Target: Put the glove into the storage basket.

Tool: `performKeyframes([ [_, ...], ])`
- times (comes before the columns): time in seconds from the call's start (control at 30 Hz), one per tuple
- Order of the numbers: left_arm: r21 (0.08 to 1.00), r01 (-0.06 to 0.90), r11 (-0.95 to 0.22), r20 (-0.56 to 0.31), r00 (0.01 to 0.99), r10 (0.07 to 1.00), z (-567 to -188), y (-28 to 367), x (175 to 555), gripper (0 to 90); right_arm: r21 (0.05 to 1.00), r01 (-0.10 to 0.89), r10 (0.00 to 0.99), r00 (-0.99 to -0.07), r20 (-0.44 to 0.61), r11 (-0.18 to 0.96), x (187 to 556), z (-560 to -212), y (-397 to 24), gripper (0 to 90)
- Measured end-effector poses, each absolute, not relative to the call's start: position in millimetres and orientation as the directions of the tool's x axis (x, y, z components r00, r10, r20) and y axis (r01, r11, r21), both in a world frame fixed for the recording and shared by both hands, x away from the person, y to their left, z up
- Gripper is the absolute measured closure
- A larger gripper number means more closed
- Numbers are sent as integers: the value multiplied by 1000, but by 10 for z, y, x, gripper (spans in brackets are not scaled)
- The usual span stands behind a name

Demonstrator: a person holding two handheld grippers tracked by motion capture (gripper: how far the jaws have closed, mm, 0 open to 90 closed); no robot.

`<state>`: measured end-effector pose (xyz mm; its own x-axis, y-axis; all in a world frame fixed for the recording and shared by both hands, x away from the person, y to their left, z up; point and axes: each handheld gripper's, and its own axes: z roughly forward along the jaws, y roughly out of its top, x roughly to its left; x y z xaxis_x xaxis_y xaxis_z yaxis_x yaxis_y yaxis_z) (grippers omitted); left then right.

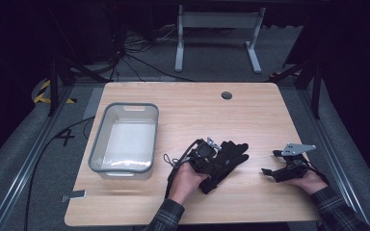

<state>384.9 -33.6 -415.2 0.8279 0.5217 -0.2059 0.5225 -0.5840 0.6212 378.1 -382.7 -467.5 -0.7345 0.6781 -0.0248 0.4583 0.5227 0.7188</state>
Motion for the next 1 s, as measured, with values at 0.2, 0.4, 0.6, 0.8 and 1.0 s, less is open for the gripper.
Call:
performKeyframes([
  [0.2,636,530,-562,-189,812,552,-3927,-159,3869,672,720,458,680,-733,-26,522,3786,-4676,-3826,71],
  [0.4,652,537,-535,-172,792,586,-3711,51,3910,672,720,458,680,-733,-26,522,3786,-4676,-3826,71],
  [0.6,663,556,-502,-156,758,633,-3512,337,3975,671,720,458,680,-733,-26,522,3786,-4676,-3826,70],
  [0.8,677,581,-451,-147,708,691,-3362,676,4033,671,720,458,680,-733,-26,521,3786,-4677,-3826,71],
  [1.0,683,603,-411,-142,662,736,-3294,964,4067,671,720,458,680,-733,-26,521,3786,-4677,-3826,71],
])
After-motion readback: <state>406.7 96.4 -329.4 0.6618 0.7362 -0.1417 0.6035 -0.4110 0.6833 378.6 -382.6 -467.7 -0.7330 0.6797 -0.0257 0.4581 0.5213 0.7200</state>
